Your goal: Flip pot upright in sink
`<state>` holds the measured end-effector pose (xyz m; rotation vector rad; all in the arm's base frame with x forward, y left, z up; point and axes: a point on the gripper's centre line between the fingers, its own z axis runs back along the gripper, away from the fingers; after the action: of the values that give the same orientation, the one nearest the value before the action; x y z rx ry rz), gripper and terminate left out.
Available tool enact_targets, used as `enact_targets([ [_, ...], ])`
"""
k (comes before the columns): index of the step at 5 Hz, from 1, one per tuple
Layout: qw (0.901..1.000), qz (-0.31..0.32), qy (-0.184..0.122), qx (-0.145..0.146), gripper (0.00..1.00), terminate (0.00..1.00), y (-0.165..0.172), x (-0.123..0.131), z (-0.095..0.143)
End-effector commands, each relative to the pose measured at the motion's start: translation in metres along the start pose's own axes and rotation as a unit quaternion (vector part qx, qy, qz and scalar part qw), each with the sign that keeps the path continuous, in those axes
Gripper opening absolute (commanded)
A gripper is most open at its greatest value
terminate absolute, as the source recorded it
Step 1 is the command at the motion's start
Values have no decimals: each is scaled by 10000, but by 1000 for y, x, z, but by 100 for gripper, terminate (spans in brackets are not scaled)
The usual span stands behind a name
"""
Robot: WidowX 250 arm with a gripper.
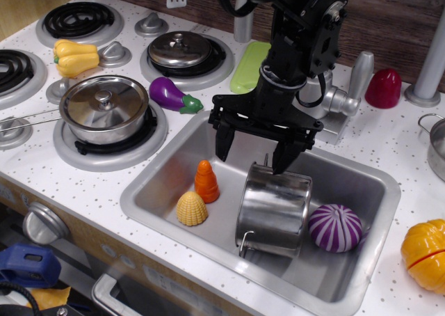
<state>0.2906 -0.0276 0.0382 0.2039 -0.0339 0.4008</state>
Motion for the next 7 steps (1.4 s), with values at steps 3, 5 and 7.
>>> enact_targets([
  [3, 9941, 270, 228, -1023, 100, 0, 0, 0, -1],
  [5, 9626, 714, 586, -2546, 100, 0, -1, -2, -10],
  [7, 9166, 1036, 723, -3794, 100, 0, -4, -7, -18],
])
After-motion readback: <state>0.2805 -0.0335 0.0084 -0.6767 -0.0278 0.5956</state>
